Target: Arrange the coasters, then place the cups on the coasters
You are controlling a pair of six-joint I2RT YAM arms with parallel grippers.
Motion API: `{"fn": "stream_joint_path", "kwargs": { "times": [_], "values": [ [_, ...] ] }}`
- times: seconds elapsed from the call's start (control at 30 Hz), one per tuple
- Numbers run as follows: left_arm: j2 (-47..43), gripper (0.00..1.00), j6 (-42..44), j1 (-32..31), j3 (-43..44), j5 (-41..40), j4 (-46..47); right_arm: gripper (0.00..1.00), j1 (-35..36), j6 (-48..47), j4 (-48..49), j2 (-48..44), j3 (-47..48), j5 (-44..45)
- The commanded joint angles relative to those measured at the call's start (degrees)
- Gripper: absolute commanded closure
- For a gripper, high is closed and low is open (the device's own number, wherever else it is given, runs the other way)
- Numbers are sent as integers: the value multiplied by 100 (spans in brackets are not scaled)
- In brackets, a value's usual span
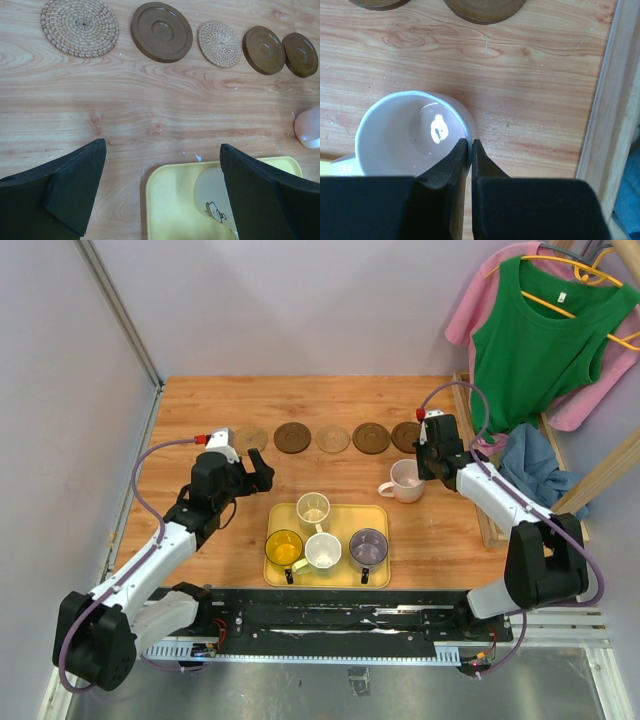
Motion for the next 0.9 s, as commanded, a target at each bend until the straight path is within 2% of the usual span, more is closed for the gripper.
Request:
{"fn": "stream_joint_path", "kwargs": {
  "times": [0.0,0.07,0.13,0.2,0.27,0.37,0.5,0.67,0.87],
  "values": [
    [65,0,-12,-28,-47,5,161,99,-208,236,245,109,-86,-295],
    [82,0,-14,-26,-48,6,162,91,-208,294,210,92,-112,-248],
    [99,0,-14,-27,-41,13,181,66,-208,342,147,27,-132,-226],
    [122,0,-15,-27,-54,20,188,52,-213,399,96,-86,-177,-135],
    [150,0,-20,-29,-49,43,205,42,-210,453,21,-209,-209,-14],
    [184,0,-29,-30,-70,78,233,33,-185,574,-73,-462,-269,155],
    [189,0,-43,-30,-97,119,274,27,182,803,-159,-961,-276,679],
    [206,0,-40,-30,-102,182,318,22,1341,1124,-132,-1324,-169,1626],
    [191,0,-64,-30,-150,241,355,25,2191,1266,-568,-455,531,2419]
  ]
}}
